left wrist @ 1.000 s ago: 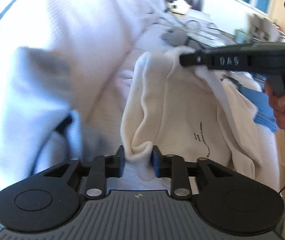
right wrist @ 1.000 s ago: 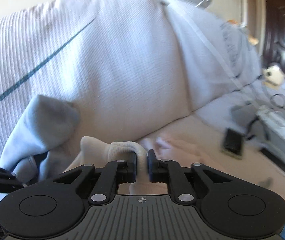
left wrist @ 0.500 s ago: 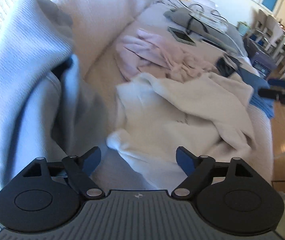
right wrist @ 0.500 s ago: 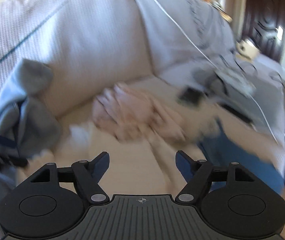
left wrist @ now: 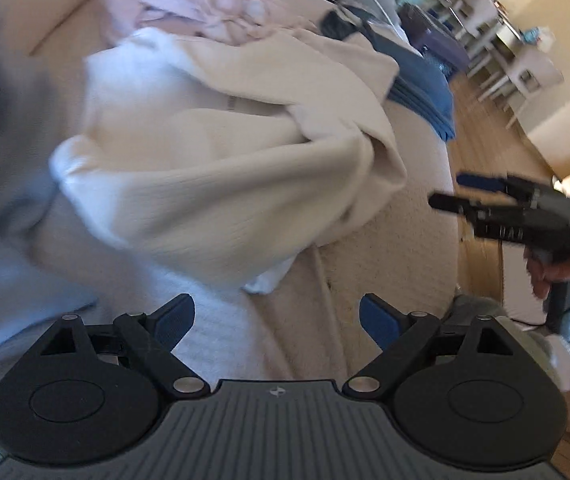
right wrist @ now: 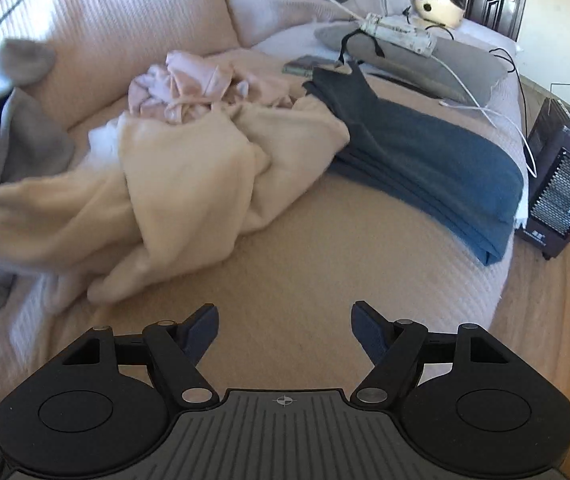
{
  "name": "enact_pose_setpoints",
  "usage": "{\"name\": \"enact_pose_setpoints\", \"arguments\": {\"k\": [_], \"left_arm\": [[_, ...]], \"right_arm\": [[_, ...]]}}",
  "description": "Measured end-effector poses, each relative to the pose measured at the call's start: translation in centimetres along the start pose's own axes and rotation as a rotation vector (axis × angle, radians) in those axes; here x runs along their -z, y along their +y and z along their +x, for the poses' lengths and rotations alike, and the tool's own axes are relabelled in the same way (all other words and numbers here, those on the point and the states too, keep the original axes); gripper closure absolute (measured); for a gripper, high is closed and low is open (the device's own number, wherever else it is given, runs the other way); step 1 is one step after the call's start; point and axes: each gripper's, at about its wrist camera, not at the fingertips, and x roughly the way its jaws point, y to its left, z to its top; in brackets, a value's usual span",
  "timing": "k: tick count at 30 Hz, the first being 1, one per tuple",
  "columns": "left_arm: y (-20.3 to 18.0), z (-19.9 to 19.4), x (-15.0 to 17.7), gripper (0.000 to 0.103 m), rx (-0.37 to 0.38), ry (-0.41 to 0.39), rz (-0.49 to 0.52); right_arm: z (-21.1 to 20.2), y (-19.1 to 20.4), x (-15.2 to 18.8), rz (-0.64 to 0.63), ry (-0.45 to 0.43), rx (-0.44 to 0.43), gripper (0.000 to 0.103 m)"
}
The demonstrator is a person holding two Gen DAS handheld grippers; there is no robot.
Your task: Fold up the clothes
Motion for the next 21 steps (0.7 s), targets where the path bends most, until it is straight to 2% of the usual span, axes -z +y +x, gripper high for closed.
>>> {"name": "enact_pose_setpoints", "arguments": {"k": [5,10,11,13,14,20,21], "left_arm": [[-0.7,2.3,-0.8,0.017,-0.035,0.014,0.030],[-0.3,3.2,-1.8,0.024,-0.060,0.005,0.007],[-0.2,3.4,-1.9,0.026,-0.068,0.003,0.002],[0.0,3.5,-2.3,0.042,-0.083,-0.001,-0.011],[0.2,3.6,-2.4,0.054,-0.094,-0.005,-0.018],[0.9,4.6,-3.3,0.061,-0.080,-0.006,-0.054],[0.7,4.6,-3.5,0.063,-0.080,-0.007,-0.049]], "right_arm": [[1.5,0.4,-1.5,-0.047,-0.039,0.002,0.028],[3.8,-1.2,-3.2,0.015,-0.063,-0.027,0.028],[4.3,-1.5,-3.6,0.027,-0.065,-0.040,0.028],[5.1,-1.6,-4.4,0.017,-0.071,-0.039,0.028],[5.6,-1.7,-4.9,0.011,-0.075,-0.037,0.028],[9.1,-1.7,-7.0,-0.021,-0.075,-0.077,0.030],[9.7,-1.5,-7.2,-0.031,-0.063,-0.082,0.033]]}}
